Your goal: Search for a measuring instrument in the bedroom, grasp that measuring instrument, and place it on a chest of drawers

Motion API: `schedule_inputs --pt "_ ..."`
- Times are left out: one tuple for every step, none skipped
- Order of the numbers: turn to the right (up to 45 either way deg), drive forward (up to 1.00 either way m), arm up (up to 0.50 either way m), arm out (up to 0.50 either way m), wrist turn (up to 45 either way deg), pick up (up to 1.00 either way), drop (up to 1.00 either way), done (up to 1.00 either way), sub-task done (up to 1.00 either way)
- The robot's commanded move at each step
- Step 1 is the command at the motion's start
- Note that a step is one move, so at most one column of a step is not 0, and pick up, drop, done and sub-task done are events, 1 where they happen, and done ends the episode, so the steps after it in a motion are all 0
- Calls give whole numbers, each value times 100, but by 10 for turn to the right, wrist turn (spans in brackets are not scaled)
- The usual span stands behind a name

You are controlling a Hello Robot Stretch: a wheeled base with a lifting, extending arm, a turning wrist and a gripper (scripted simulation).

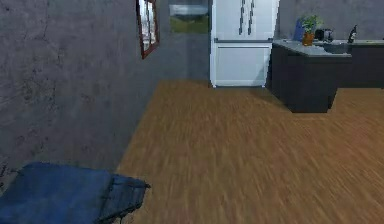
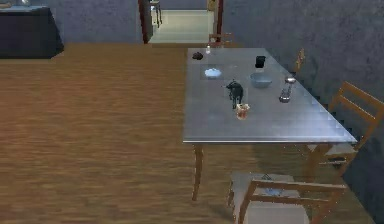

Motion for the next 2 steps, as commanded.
schedule_inputs --pt "450 0 0 0 0 0 0 0 0" --pt "0 100 0 0 0 0 0 0 0"
